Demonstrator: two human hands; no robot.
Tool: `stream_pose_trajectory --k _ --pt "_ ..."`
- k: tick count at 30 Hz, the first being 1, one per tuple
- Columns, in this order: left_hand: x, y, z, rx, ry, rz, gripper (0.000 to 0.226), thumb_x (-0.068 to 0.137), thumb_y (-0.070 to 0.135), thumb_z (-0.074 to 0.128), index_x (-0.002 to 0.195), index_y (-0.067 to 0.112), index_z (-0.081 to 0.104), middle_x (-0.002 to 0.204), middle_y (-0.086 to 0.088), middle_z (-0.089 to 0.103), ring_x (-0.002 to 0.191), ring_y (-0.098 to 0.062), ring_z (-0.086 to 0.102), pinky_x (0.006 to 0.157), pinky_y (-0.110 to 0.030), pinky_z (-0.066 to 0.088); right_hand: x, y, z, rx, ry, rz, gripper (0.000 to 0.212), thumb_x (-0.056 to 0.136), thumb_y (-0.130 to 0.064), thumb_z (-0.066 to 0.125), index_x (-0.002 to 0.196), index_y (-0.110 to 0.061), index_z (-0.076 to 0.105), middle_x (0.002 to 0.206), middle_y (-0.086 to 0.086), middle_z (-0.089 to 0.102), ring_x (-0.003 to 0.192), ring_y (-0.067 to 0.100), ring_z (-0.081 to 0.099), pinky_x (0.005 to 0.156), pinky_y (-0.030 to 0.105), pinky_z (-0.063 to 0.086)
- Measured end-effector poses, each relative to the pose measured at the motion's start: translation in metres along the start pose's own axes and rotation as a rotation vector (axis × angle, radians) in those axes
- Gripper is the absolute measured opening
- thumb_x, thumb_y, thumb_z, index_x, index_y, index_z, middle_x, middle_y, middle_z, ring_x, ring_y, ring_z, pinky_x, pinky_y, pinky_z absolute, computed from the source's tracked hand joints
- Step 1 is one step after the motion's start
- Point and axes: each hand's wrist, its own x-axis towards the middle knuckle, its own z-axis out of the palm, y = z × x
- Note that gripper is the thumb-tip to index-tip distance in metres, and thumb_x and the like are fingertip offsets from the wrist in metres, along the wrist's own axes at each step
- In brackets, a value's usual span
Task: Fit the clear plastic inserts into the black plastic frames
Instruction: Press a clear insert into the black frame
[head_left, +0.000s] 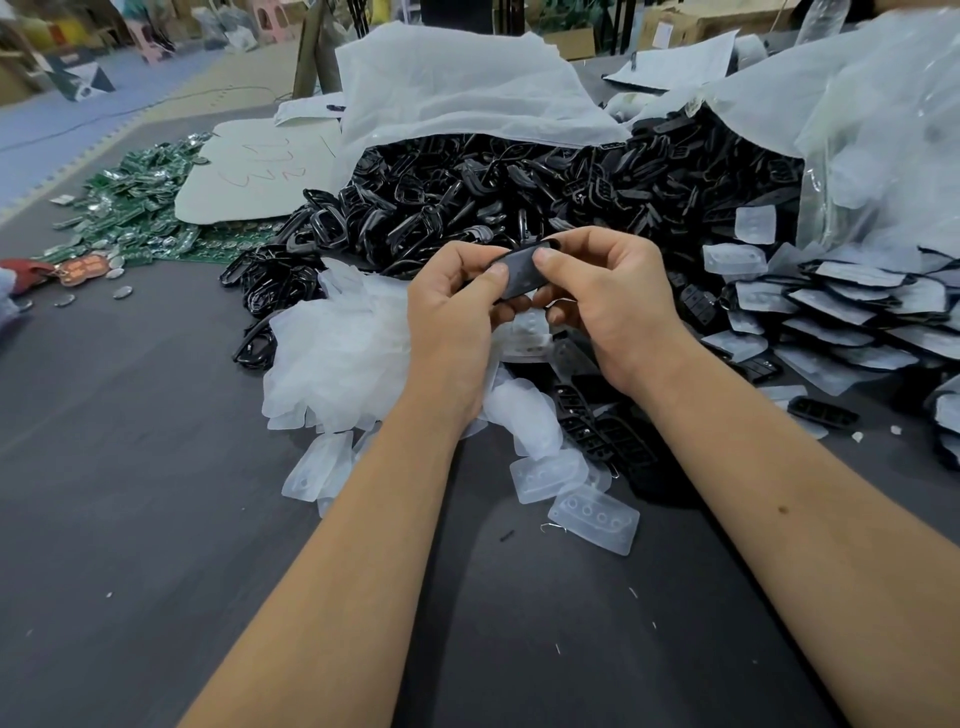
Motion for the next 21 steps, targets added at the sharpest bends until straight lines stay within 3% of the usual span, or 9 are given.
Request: stream_pose_trajectory --k 7,12,15,18,21 --pt "-0.0003 0.0004 -0.0004 -0.047 0.012 0.008 0.019 0.101 -0.008 0.051 0.093 0.001 0.066 0.082 -0.011 0.066 0.065 -0.011 0.067 0.06 -0.018 0.052 0.0001 -0.0017 -0.0018 0.092 -0.048 0.027 0.008 0.097 -0.002 0.067 0.093 -0.003 0.073 0.074 0.007 0.073 0.061 0.015 0.067 0.051 0.022 0.051" --pt "0.0016 -0.0013 -0.0012 -0.034 0.013 0.0 0.022 0.102 -0.003 0.053 0.092 0.008 0.07 0.087 -0.014 0.067 0.082 -0.032 0.064 0.071 -0.031 0.054 -0.0005 -0.0019 -0.0011 0.093 -0.062 0.033 0.009 0.098 0.0 0.066 0.096 -0.002 0.074 0.078 0.01 0.072 0.063 0.015 0.066 0.053 0.021 0.052" --pt "0.0008 -0.0028 -0.0015 0.01 0.01 0.032 0.013 0.099 0.005 0.062 0.091 0.011 0.071 0.086 -0.012 0.066 0.081 -0.029 0.06 0.072 -0.033 0.053 -0.0009 -0.0007 -0.001 0.061 -0.041 0.021 0.009 0.096 0.001 0.068 0.092 -0.004 0.074 0.076 0.009 0.072 0.062 0.015 0.065 0.053 0.021 0.052" --pt "0.0002 -0.0036 -0.0018 0.042 -0.001 0.064 0.005 0.09 0.009 0.07 0.09 0.014 0.072 0.087 -0.013 0.069 0.083 -0.032 0.067 0.08 -0.047 0.059 -0.0007 -0.0001 -0.0018 0.055 -0.034 0.015 0.009 0.095 0.001 0.069 0.09 -0.004 0.074 0.075 0.007 0.073 0.061 0.014 0.066 0.053 0.021 0.052" --pt "0.0003 -0.0039 -0.0021 0.03 0.01 0.045 0.004 0.087 0.011 0.069 0.089 0.013 0.072 0.083 -0.01 0.069 0.078 -0.029 0.065 0.076 -0.043 0.057 -0.0008 -0.0001 -0.0016 0.051 -0.046 0.02 0.008 0.095 0.002 0.069 0.091 -0.003 0.074 0.076 0.008 0.073 0.062 0.014 0.066 0.054 0.021 0.052"
